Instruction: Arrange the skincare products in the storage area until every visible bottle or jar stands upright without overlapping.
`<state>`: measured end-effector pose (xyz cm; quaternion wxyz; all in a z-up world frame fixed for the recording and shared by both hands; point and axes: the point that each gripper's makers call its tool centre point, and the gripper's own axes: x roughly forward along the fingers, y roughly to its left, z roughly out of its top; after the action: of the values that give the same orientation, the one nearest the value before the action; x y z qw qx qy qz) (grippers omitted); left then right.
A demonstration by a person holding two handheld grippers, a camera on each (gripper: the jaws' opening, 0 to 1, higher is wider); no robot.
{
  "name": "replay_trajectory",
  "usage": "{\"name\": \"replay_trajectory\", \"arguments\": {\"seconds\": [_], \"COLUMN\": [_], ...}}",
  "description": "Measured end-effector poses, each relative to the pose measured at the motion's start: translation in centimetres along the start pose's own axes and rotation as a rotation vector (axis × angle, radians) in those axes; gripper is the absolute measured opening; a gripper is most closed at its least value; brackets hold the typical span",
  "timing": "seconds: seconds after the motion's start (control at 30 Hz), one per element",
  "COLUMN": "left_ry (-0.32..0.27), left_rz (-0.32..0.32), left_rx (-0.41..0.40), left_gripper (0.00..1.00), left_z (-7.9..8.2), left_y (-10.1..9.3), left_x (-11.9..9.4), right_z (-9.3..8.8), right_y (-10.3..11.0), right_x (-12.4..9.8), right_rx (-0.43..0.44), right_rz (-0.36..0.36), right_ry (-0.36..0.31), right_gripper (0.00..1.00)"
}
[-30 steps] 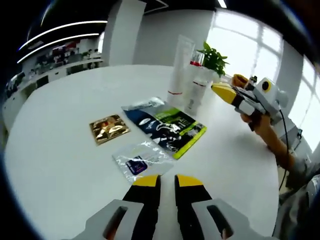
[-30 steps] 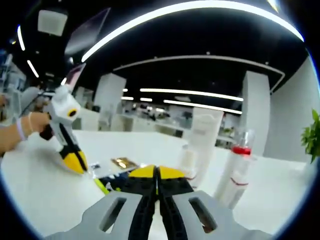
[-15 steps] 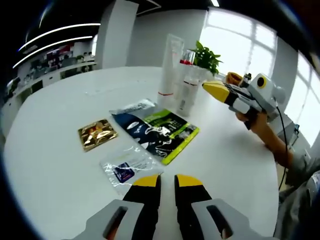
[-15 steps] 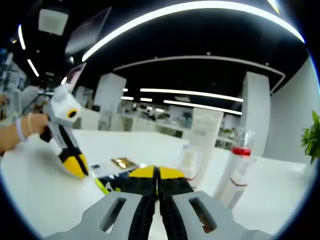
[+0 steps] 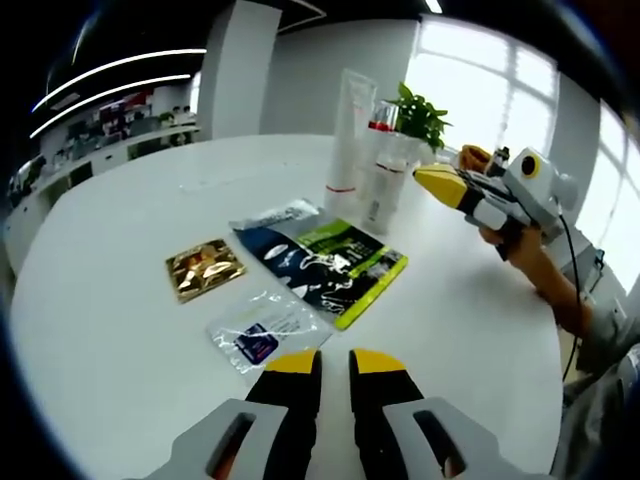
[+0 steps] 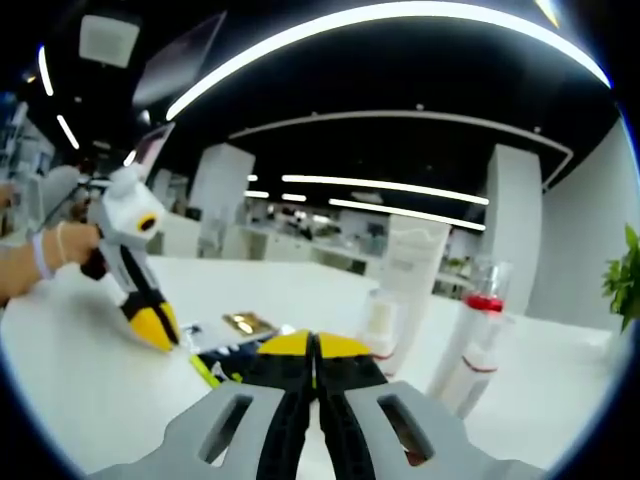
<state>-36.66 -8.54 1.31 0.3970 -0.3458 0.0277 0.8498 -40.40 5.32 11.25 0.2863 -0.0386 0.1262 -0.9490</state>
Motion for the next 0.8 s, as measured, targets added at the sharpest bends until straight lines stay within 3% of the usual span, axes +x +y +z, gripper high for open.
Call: {"name": "replay_trajectory", "arguments": {"seconds": [0.8], "left_ry": [0.011], "left_rz": [0.04], "left_rx": [-0.007], "left_gripper": [0.12], "left_z": [-0.55], "left_y": [0.58], "left_x": [-0.86], "right_z": [-0.16], "right_y": [0.14], "right_x": [0.31], "right_rx": [-0.018], "right_rz": [0.012], "right_ry": [0.008], "right_gripper": [0.0]}}
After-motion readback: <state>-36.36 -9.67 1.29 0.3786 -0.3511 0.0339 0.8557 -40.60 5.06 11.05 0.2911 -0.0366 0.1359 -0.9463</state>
